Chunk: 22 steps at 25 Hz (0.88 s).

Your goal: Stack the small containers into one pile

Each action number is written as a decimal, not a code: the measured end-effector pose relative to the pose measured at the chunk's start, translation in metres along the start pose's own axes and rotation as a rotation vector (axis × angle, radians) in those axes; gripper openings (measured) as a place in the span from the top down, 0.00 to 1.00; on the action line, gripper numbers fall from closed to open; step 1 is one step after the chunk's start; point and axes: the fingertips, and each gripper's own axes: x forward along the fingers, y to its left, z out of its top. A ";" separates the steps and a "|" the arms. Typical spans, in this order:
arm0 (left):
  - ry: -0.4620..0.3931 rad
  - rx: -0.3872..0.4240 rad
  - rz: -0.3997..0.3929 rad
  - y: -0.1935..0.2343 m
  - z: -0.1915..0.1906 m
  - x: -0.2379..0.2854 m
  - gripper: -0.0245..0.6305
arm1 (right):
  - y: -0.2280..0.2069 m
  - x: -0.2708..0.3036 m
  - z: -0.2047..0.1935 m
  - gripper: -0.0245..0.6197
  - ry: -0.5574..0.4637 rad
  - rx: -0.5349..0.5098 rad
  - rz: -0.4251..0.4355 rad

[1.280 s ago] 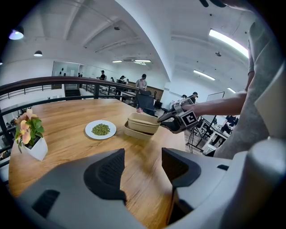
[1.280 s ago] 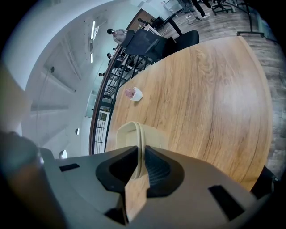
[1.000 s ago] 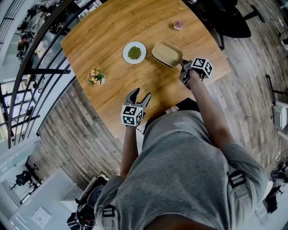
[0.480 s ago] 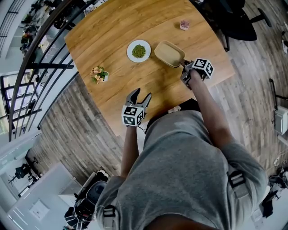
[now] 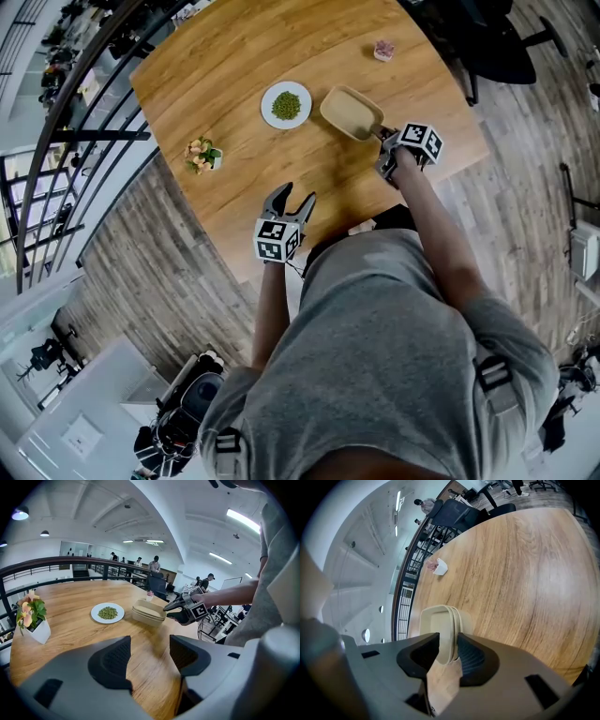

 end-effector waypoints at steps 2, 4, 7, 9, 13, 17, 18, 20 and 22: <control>0.001 -0.003 0.001 0.000 0.000 0.002 0.55 | -0.001 0.001 0.001 0.75 0.006 -0.009 -0.001; 0.002 -0.005 0.002 -0.001 0.001 0.004 0.55 | -0.001 0.000 0.002 0.75 0.011 -0.019 -0.002; -0.003 -0.007 0.001 -0.002 0.005 0.009 0.55 | 0.000 -0.001 0.005 0.75 0.012 -0.040 -0.004; -0.007 -0.007 -0.001 -0.003 0.009 0.013 0.55 | 0.002 -0.003 0.010 0.74 -0.002 -0.085 0.001; -0.012 -0.008 -0.011 -0.007 0.012 0.021 0.55 | 0.002 -0.010 0.018 0.73 -0.032 -0.211 0.019; -0.023 -0.015 -0.018 -0.011 0.018 0.029 0.55 | 0.004 -0.018 0.020 0.81 -0.007 -0.270 0.070; -0.026 -0.017 -0.019 -0.012 0.020 0.031 0.55 | 0.007 -0.021 0.021 0.84 -0.001 -0.306 0.090; -0.032 -0.021 -0.021 -0.014 0.024 0.035 0.55 | 0.015 -0.028 0.020 0.95 0.004 -0.418 0.132; -0.036 -0.024 -0.024 -0.016 0.028 0.040 0.56 | 0.020 -0.036 0.016 0.95 0.011 -0.553 0.165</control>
